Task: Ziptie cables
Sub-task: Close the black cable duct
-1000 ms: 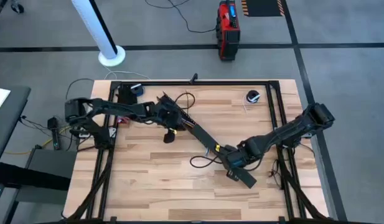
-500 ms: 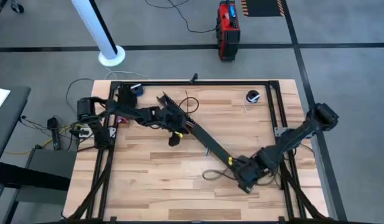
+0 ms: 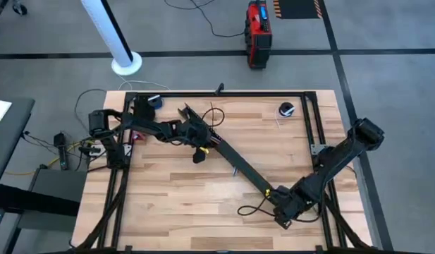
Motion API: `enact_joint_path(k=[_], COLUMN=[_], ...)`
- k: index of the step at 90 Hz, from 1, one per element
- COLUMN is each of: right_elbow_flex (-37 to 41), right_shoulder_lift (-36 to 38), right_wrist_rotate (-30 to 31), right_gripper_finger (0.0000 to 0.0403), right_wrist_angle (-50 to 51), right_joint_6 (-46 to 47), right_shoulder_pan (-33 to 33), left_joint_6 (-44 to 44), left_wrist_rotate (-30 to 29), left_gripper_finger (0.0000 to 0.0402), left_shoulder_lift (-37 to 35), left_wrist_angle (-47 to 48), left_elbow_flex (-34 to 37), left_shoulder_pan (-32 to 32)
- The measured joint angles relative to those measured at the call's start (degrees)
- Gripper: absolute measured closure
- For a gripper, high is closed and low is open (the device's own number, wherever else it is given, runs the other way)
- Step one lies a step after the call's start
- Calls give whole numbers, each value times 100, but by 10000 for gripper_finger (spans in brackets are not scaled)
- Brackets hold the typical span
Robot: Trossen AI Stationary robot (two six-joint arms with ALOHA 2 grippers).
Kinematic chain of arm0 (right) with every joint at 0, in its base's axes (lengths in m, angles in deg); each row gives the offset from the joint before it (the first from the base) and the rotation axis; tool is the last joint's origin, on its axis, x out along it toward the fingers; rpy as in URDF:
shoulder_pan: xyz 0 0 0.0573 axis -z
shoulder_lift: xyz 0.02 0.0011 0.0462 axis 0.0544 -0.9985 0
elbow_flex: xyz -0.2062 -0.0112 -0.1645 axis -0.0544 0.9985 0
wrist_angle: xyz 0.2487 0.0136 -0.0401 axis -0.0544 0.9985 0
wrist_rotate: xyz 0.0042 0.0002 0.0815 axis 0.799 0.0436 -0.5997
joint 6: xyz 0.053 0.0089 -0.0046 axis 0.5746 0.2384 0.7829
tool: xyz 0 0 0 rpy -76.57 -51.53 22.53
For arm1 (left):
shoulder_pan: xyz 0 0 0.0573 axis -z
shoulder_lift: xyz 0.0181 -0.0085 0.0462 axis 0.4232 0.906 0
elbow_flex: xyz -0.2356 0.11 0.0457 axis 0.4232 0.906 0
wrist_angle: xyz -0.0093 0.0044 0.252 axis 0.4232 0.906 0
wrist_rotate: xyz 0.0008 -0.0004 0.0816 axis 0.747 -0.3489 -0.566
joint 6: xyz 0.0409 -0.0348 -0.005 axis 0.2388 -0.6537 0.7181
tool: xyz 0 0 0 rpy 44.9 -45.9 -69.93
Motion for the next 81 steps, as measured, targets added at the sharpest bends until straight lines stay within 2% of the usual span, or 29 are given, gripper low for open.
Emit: enact_joint_path(k=[26, 81], right_elbow_flex=[197, 204], right_shoulder_lift=[-7, -7], right_wrist_rotate=[206, 511], right_gripper_finger=[403, 403], right_wrist_angle=[-27, -23], right_joint_6=[-18, -456], right_shoulder_pan=[85, 454], left_joint_6=[-352, -400], left_wrist_rotate=[-48, -492], left_gripper_finger=[401, 401], left_shoulder_lift=[0, 113], left_wrist_angle=[-330, -529], left_elbow_flex=[0, -7], left_shoulder_pan=[0, -25])
